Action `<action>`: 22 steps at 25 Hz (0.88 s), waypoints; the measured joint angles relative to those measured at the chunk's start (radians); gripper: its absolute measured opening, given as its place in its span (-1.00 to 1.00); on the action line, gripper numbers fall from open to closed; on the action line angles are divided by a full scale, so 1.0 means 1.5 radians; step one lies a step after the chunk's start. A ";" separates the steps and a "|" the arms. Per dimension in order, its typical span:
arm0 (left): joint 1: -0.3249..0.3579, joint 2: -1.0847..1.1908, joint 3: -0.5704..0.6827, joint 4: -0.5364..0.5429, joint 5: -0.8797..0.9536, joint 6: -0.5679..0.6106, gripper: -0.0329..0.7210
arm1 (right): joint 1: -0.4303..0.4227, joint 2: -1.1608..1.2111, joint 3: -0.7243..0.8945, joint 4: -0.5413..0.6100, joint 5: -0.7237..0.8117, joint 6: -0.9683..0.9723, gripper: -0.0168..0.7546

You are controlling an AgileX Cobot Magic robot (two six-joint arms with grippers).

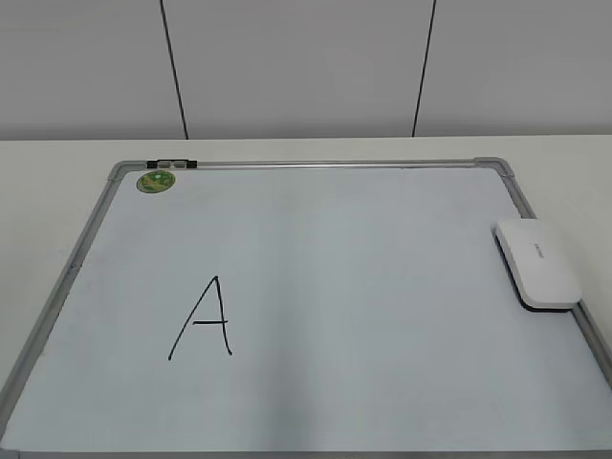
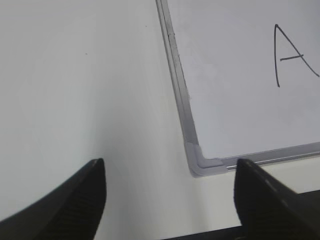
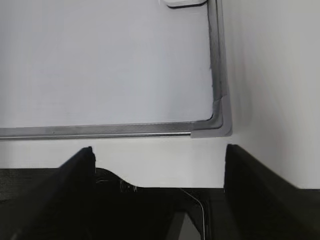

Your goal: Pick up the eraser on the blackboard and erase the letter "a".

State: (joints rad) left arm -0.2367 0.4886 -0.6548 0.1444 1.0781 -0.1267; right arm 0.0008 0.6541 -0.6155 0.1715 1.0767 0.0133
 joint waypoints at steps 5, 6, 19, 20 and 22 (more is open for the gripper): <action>-0.017 -0.135 0.030 0.023 0.011 0.000 0.65 | 0.000 -0.133 0.070 0.026 0.000 -0.040 0.58; -0.017 -0.154 0.036 0.022 0.012 0.000 0.64 | 0.000 -0.169 0.077 0.029 0.003 -0.051 0.57; -0.021 -0.200 0.095 -0.003 0.012 0.008 0.64 | 0.000 -0.251 0.078 -0.043 0.030 -0.141 0.57; -0.021 -0.200 0.095 -0.004 0.012 0.010 0.64 | 0.000 -0.251 0.078 -0.048 0.030 -0.139 0.57; -0.021 -0.200 0.095 -0.005 0.012 0.012 0.63 | 0.000 -0.251 0.078 -0.057 0.030 -0.134 0.57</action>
State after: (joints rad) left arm -0.2679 0.1889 -0.5121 0.1364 1.0957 -0.1081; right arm 0.0008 0.2775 -0.4979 0.0857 1.1224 -0.1884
